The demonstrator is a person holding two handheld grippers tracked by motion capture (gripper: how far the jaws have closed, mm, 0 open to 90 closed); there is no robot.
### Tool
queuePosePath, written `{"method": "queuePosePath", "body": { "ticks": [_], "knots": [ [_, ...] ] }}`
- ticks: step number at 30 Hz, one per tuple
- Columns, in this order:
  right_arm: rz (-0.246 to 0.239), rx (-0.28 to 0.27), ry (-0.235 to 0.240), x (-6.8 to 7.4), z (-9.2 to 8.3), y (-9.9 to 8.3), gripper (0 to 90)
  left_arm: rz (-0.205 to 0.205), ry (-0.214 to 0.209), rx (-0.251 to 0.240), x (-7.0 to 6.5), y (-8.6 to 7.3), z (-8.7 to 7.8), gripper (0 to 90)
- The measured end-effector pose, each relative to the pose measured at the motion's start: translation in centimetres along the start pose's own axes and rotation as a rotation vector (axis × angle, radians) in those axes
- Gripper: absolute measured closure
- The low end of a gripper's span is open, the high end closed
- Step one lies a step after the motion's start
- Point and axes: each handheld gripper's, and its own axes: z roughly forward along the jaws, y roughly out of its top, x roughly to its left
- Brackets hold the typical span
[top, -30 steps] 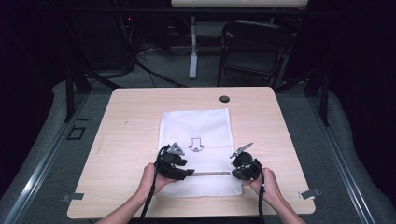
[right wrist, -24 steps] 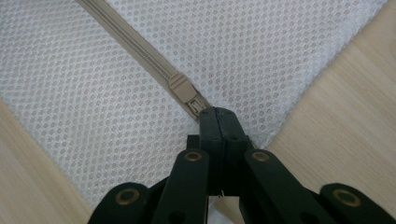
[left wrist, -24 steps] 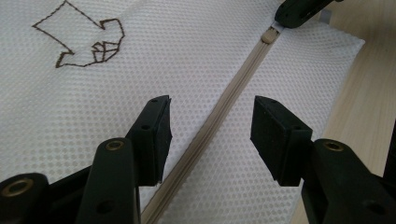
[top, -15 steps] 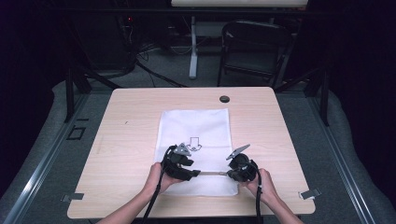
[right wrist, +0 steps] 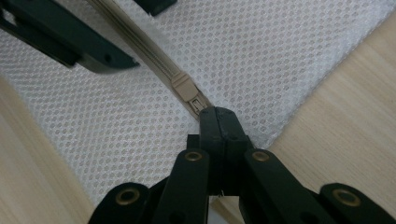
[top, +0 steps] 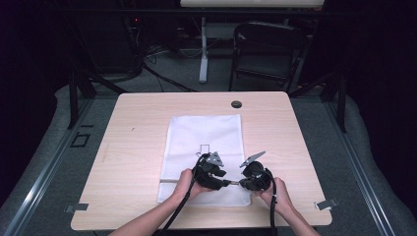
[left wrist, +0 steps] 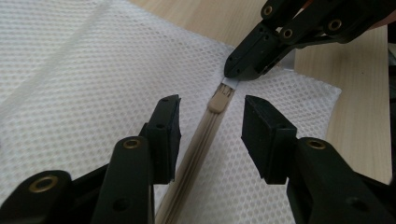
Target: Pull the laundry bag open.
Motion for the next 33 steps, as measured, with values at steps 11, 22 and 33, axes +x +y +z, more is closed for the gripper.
{"method": "queuePosePath", "body": {
  "ticks": [11,22,33],
  "knots": [
    [0.01,-0.01,0.019,-0.2,0.0,-0.1,90.0,0.0,-0.013,0.012,0.0,0.3,2.0,68.7],
    [0.01,-0.012,0.018,-0.4,0.0,-0.2,90.0,0.023,-0.005,0.016,-0.3,0.5,2.5,80.0],
    [0.011,-0.012,0.012,-0.3,0.0,-0.2,90.0,-0.003,-0.028,0.013,-0.1,0.3,2.9,80.8]
  ]
}}
